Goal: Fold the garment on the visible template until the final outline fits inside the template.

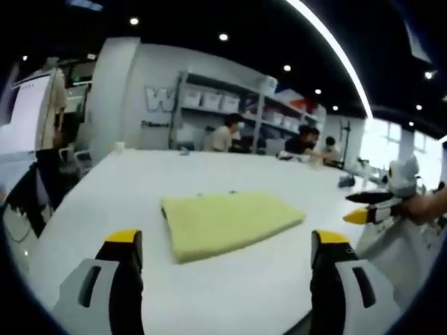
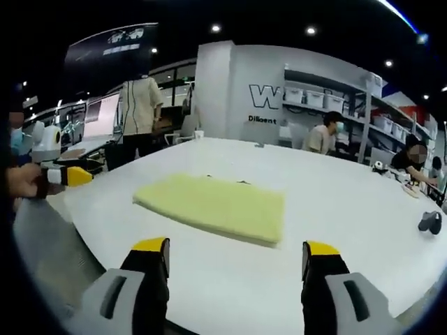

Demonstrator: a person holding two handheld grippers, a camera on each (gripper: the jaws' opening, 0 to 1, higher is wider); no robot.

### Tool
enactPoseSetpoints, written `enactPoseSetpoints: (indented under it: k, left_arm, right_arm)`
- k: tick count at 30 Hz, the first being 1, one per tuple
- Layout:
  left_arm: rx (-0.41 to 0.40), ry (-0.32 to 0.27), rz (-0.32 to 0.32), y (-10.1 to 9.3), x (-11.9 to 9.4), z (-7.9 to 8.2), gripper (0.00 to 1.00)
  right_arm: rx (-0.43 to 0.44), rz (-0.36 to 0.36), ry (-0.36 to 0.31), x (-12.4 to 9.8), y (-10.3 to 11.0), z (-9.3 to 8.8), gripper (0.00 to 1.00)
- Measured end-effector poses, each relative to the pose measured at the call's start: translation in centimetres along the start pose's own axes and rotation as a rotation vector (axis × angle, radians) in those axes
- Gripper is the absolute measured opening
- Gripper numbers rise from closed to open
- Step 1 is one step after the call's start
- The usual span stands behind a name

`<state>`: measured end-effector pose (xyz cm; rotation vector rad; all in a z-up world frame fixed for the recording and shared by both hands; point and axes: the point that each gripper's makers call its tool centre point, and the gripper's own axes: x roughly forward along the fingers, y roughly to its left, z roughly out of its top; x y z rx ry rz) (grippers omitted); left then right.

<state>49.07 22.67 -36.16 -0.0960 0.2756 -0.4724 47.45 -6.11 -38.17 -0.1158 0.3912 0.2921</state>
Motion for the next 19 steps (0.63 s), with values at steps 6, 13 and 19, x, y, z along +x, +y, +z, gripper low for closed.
enactPoseSetpoints:
  k: [6, 13, 19]
  left_arm:
    - [-0.017, -0.021, 0.012, 0.5, -0.1, 0.2, 0.91]
    - [-0.081, -0.058, 0.090, 2.2, -0.8, 0.5, 0.87]
    - [-0.137, -0.033, 0.062, 2.3, -0.5, 0.0, 0.85]
  right_arm:
    - [0.004, -0.009, 0.005, 0.0, 0.0, -0.2, 0.70]
    - [0.006, 0.003, 0.022, 0.1, 0.0, -0.7, 0.66]
    - [-0.008, 0.009, 0.033, 0.0, 0.3, -0.8, 0.65]
